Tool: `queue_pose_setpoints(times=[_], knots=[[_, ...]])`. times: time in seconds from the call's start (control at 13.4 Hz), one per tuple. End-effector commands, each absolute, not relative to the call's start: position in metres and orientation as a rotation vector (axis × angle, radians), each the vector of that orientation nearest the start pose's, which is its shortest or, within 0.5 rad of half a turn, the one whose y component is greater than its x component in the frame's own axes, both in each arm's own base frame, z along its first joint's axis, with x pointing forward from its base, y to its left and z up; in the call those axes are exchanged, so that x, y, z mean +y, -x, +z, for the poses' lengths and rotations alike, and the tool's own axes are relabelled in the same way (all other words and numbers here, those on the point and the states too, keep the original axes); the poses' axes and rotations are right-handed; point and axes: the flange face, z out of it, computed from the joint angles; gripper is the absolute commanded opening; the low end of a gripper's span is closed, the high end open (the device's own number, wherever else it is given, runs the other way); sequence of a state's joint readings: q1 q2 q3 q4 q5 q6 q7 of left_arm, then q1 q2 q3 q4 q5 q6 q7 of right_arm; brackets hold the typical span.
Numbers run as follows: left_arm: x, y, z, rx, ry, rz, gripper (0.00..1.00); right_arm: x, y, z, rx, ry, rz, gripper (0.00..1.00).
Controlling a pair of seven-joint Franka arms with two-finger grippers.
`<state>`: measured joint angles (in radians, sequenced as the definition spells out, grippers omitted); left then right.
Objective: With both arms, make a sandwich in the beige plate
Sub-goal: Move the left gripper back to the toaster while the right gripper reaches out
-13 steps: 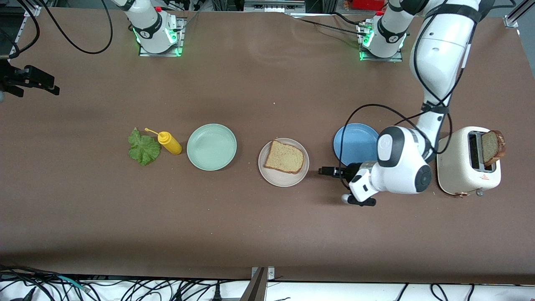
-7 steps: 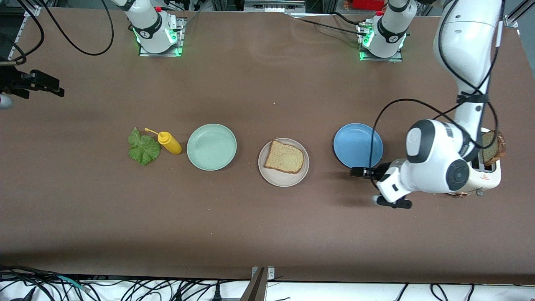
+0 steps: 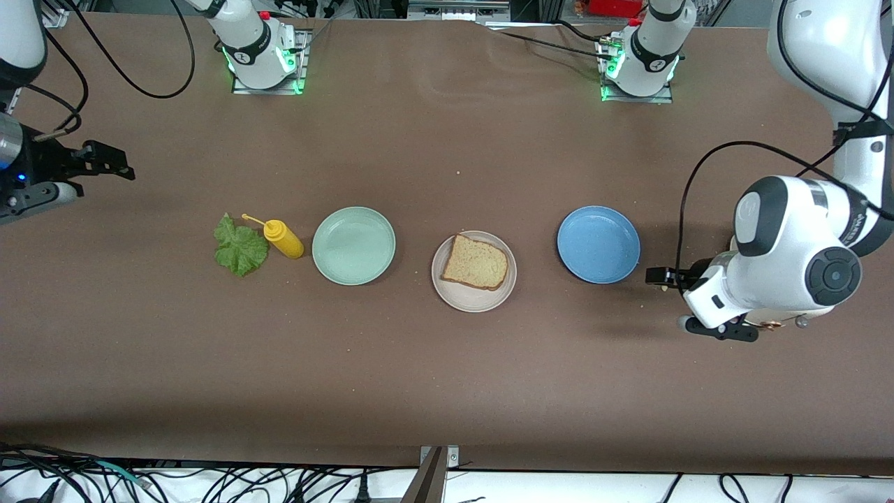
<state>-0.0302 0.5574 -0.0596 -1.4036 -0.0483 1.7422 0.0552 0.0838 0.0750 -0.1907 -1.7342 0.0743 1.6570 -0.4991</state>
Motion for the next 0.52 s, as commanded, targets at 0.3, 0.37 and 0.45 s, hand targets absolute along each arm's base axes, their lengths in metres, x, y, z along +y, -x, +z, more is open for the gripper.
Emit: queue_pose_setpoints(times=[0.3,0.37,0.45], knots=[[-0.012,-0.656,0.464,0.178,3.014,0.285,1.00,-0.076,-0.563,0.436,-0.980,2.666,-0.040,0.99],[-0.008,-0.652,0.478,0.173,2.989,0.271,1.00,-0.076,-0.566,0.423,-1.000,2.611,-0.063,0.99],[0.000,-0.649,0.490,0.154,2.986,0.253,1.00,-0.082,-0.567,0.413,-1.009,2.559,-0.096,0.99]])
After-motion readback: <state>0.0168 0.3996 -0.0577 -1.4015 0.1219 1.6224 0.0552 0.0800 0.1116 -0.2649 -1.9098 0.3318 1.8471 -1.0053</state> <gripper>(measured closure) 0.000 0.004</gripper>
